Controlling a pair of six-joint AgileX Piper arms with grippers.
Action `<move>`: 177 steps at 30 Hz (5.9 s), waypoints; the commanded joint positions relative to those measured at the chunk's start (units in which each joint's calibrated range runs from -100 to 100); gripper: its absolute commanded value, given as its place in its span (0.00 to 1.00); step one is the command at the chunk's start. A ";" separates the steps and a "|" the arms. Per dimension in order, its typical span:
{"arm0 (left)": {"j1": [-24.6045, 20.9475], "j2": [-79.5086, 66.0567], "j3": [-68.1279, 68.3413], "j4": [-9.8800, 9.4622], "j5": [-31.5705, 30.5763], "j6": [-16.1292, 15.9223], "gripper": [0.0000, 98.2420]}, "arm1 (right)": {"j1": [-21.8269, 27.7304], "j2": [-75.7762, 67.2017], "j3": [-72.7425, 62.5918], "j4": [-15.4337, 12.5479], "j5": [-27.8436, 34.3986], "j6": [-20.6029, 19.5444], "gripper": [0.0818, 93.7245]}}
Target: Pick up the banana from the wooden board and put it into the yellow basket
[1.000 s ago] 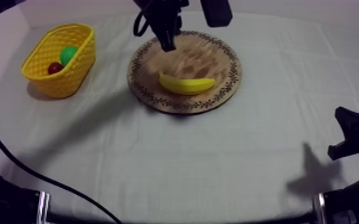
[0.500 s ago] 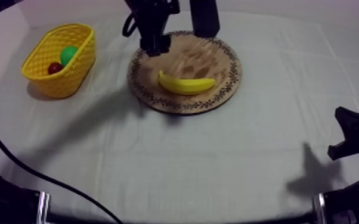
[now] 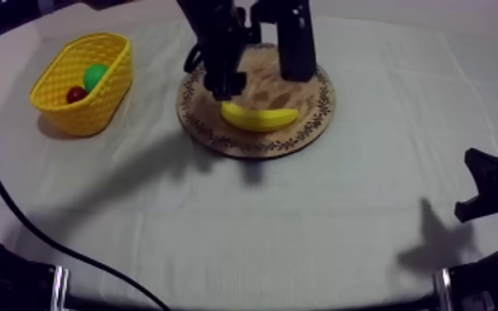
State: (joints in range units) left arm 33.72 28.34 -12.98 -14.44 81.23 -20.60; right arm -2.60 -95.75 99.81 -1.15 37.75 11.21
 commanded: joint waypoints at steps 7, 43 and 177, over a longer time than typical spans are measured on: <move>0.09 6.89 -2.28 -0.54 -1.14 0.58 0.76 | 0.00 0.00 -0.03 0.00 -0.01 0.00 0.00; -1.27 23.94 -9.50 2.07 -4.85 -2.87 0.50 | 0.00 0.00 -0.03 0.00 -0.01 0.00 0.00; -32.28 -7.41 1.06 5.02 1.40 19.00 0.35 | 0.00 0.00 -0.03 0.00 -0.01 0.00 0.00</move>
State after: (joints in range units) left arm 1.41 22.91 -12.15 -9.44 82.91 -1.48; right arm -2.60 -95.75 99.81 -1.15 37.75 11.22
